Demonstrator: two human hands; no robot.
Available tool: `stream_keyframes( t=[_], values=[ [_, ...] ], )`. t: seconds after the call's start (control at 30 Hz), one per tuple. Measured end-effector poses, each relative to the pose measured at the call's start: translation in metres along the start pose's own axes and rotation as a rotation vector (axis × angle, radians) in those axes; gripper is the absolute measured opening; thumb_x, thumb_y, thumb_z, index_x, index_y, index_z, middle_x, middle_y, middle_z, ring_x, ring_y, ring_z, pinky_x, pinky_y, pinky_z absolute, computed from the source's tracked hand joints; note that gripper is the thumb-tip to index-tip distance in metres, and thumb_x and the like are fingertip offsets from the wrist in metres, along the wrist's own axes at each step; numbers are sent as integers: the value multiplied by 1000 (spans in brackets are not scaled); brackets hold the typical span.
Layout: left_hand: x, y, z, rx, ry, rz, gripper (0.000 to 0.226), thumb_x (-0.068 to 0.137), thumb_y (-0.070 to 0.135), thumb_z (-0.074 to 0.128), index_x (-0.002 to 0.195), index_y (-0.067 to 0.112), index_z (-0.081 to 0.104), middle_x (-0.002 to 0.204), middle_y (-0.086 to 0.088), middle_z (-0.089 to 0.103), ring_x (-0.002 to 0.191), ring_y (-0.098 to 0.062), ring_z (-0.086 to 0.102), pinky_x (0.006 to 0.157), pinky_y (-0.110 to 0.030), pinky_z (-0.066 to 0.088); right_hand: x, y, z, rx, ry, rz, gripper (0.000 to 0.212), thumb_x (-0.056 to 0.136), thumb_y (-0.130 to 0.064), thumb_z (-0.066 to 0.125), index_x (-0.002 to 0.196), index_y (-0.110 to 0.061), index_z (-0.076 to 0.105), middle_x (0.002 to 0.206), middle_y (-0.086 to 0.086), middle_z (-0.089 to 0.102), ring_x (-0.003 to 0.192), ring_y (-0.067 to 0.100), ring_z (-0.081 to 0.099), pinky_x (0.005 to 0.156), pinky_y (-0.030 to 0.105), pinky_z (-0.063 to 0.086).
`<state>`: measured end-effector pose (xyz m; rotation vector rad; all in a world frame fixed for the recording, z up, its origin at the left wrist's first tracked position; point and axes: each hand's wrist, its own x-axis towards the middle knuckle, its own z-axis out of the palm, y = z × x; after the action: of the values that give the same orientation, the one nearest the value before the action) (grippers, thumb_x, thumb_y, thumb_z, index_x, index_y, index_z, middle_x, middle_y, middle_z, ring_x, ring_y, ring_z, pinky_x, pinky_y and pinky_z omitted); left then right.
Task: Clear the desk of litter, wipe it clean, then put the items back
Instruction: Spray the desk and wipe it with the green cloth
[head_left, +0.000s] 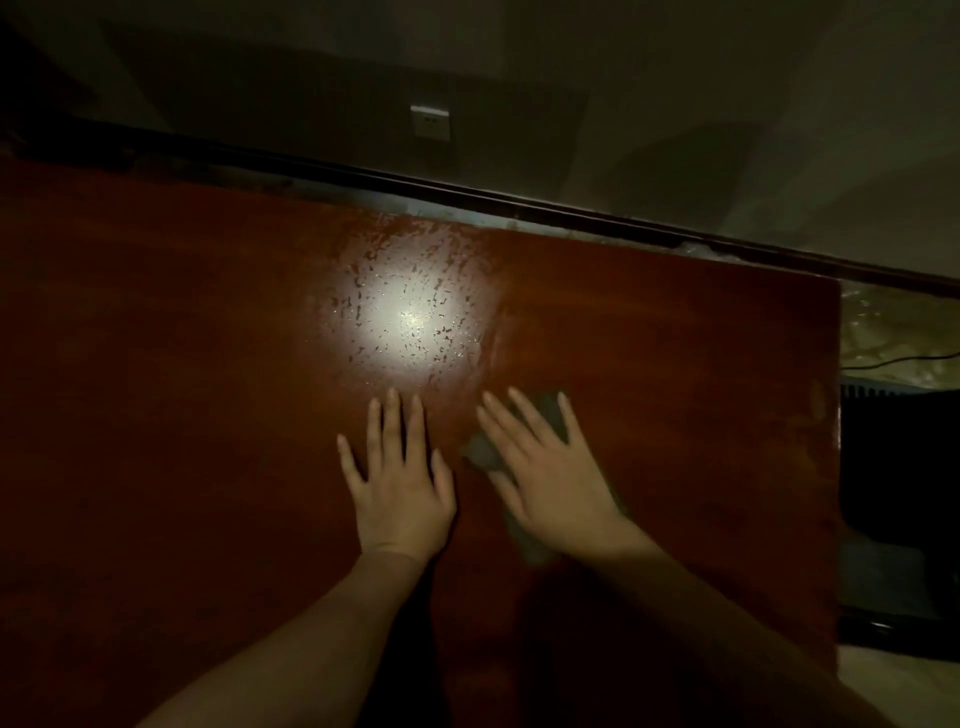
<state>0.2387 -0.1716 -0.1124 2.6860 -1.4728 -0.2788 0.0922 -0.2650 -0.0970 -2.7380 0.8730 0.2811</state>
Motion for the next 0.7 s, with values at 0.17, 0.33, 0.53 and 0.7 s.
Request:
stream_keyframes(
  t=[0.17,0.33,0.53,0.7],
  values=[
    [0,0,0,-18,1,-10,61,89,34,29,146,12,32,155,-8,25,143,-20,12,114,-49,-1,-52,75,-2,-19,24,170,61,91,-42,32,147,-19,26,152,-4,29,142,19,27,113,50,12],
    [-1,-1,-1,-14,-25,-27,63,90,37,25,148,15,27,157,-6,20,145,-17,7,115,-49,-4,17,97,-28,106,126,726,58,100,-40,27,153,-19,13,160,-2,10,148,18,5,117,54,3],
    [-4,2,-6,-39,-43,-42,67,88,43,14,151,21,19,159,-2,10,146,-15,1,116,-49,-7,31,7,-9,38,130,409,62,95,-42,21,150,-14,25,158,3,22,146,22,18,114,59,12],
    [-5,4,-8,-75,-23,-39,59,95,38,23,151,21,19,159,-2,11,147,-16,1,117,-51,-5,-94,-58,40,1,19,-6,63,89,-42,32,146,-16,35,152,0,34,142,19,24,109,57,17]
  ],
)
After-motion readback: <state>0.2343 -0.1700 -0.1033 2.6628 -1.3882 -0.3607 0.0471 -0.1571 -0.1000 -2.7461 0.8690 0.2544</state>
